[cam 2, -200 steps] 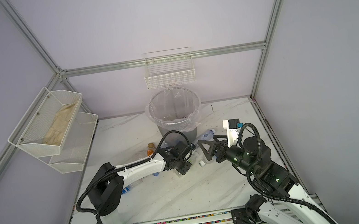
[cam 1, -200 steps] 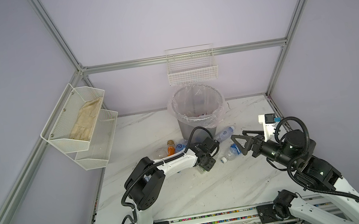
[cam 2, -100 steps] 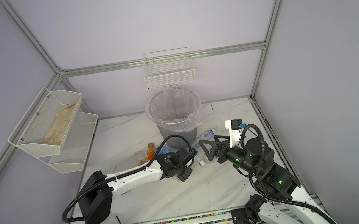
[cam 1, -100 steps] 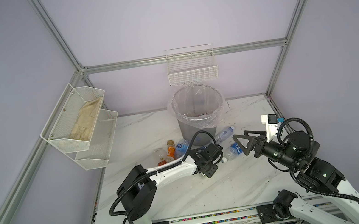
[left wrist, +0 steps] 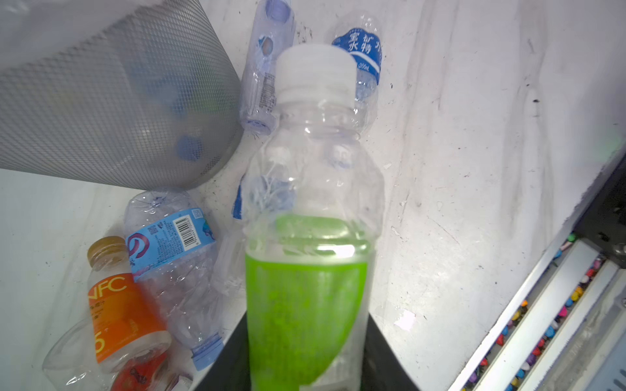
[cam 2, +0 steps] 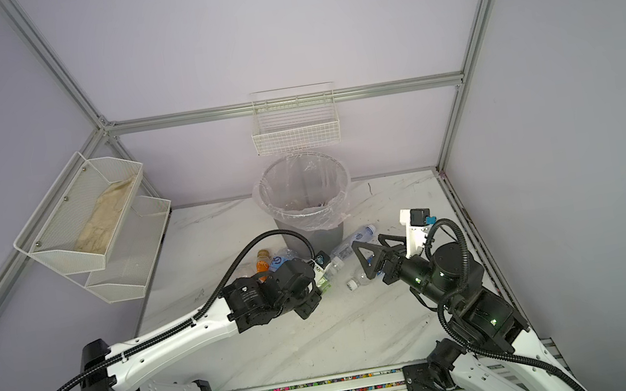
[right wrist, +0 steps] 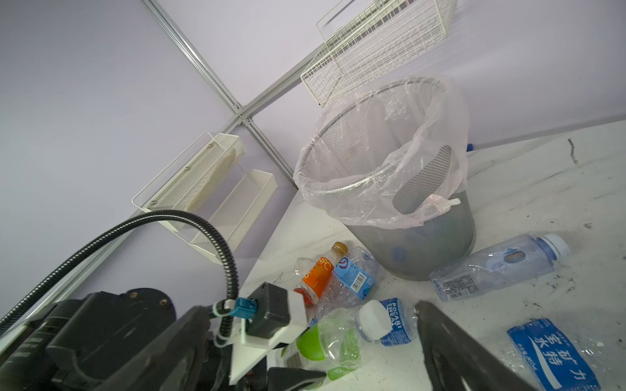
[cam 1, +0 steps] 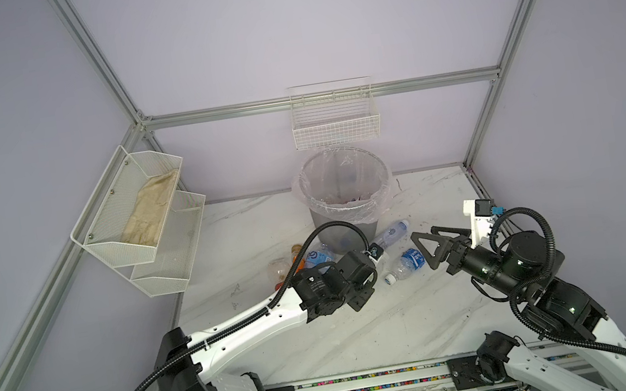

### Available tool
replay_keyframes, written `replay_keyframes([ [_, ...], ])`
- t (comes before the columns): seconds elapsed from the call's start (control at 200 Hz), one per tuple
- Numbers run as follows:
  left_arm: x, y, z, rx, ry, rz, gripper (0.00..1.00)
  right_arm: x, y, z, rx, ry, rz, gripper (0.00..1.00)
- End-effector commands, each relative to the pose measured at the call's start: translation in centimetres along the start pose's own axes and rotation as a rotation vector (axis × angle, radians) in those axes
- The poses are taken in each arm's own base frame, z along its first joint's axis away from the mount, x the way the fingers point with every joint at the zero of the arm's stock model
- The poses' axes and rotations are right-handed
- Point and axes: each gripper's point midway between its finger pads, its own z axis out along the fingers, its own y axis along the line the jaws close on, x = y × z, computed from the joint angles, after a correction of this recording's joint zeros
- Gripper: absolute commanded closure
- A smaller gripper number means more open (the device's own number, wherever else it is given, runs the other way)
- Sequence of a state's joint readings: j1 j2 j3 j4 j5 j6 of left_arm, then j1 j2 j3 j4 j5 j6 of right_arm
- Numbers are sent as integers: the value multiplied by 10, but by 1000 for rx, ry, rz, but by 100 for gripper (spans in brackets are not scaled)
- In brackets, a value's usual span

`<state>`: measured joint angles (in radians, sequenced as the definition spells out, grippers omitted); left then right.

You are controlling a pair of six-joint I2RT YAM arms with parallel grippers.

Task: Throw the plastic bottles in the bin
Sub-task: 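Lift the lime-green-label bottle with the left gripper over the bin opening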

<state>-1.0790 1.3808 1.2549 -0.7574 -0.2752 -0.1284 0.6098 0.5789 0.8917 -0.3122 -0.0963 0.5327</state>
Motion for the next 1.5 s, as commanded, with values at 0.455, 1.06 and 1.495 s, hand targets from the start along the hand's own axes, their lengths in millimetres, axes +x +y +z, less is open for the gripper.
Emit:
replay_keyframes([
  [0.455, -128, 69, -219, -96, -767, -142, 67, 13, -19, 7, 68, 19, 45, 3],
  [1.06, -209, 102, -298, -222, -1126, -156, 66, 28, -26, 10, 74, 54, 61, 3],
  [1.495, -240, 179, -113, -216, -753, -339, 47, 23, -17, -1, 38, 46, 94, 3],
])
